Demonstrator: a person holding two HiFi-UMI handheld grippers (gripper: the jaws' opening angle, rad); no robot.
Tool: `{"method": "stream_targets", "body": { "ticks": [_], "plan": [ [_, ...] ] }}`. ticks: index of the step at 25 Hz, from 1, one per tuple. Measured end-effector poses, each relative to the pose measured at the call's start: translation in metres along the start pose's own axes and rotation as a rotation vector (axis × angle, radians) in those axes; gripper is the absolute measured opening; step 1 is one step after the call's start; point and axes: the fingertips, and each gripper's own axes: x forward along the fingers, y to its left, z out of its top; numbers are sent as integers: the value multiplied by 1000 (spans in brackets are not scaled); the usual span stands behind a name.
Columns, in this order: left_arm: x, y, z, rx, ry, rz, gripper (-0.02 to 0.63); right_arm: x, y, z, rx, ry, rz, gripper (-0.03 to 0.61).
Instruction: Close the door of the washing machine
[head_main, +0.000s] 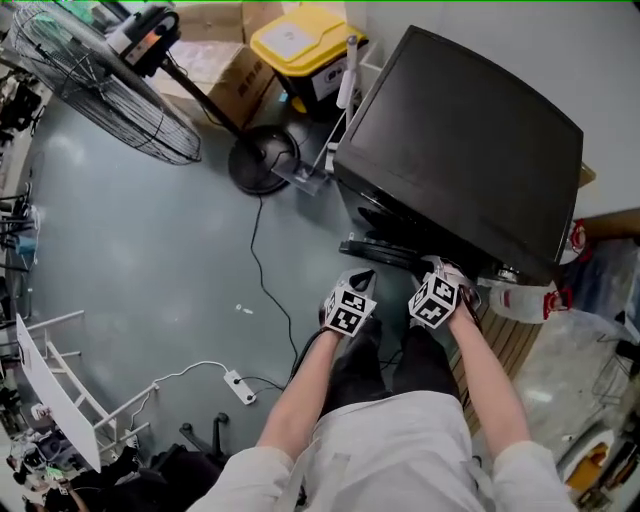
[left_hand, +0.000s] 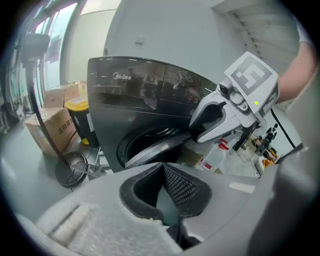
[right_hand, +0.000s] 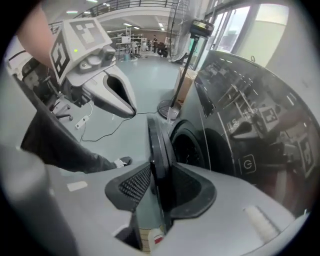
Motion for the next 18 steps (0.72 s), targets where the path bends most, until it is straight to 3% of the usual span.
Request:
{"method": "stream_targets", "body": {
  "ticks": [3,12,15,18],
  "plan": [
    [13,8,6,-74,-9,20,2,2,-6,3,56,-8,-36,132],
    [32,6,32,-179,-36,18,2,2,-17,6,166,-63,-113,145],
    [35,9,39,-169,-39,8,2,-11,-25,9,313,-131,-195,144],
    [36,13,43,-161,-48,2,2,-27,-20,11,533,-268,-226,121]
  ]
}}
